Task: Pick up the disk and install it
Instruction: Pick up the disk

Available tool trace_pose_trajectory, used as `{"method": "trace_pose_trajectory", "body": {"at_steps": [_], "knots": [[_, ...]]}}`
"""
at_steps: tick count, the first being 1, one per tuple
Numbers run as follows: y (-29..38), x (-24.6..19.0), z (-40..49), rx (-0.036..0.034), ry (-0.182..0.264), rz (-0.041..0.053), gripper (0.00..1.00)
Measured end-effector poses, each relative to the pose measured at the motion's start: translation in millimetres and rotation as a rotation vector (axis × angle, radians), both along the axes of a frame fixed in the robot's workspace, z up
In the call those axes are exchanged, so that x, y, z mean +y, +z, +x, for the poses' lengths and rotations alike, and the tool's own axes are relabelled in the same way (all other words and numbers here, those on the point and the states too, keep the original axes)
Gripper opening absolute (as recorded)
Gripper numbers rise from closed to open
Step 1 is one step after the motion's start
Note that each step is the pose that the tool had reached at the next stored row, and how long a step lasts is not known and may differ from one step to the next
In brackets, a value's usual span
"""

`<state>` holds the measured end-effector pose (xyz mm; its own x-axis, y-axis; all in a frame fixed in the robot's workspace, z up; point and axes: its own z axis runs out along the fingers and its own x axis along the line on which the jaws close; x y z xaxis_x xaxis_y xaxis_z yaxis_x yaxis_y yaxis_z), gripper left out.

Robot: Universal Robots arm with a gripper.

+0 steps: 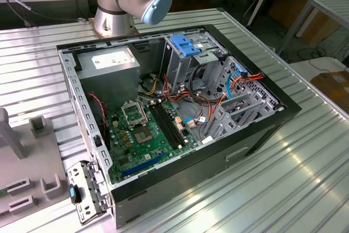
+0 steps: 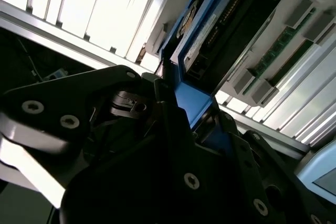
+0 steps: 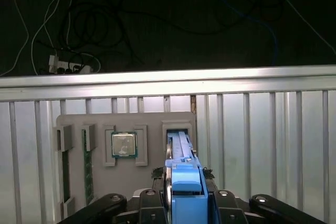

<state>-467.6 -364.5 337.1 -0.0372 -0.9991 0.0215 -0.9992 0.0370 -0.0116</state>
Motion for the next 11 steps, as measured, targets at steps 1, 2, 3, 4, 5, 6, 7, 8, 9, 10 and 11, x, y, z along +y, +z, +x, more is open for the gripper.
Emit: {"method": "trace_pose_trajectory", "body": {"at_steps": [1, 2, 3, 4, 5, 6, 7, 8, 9, 10, 11], "knots": [[2.6, 0.0, 0.0, 0.0000, 0.000, 0.0000, 0.37], [8.6, 0.0, 0.0, -0.0002, 0.000, 0.0000, 0.37], [14.1, 0.0, 0.0, -0.0002, 0.000, 0.0000, 0.37], [19.7, 0.0, 0.0, -0.0001, 0.000, -0.0001, 0.37], [20.4, 0.0, 0.0, -0.0004, 0.000, 0.0001, 0.37], [20.4, 0.0, 0.0, -0.0005, 0.000, 0.0001, 0.37], [20.7, 0.0, 0.0, -0.0002, 0.000, 0.0000, 0.37], [20.6, 0.0, 0.0, -0.0003, 0.000, 0.0000, 0.37], [20.7, 0.0, 0.0, -0.0003, 0.000, 0.0000, 0.37], [20.7, 0.0, 0.0, -0.0002, 0.000, 0.0000, 0.37], [20.9, 0.0, 0.0, -0.0002, 0.000, 0.0000, 0.37]]}}
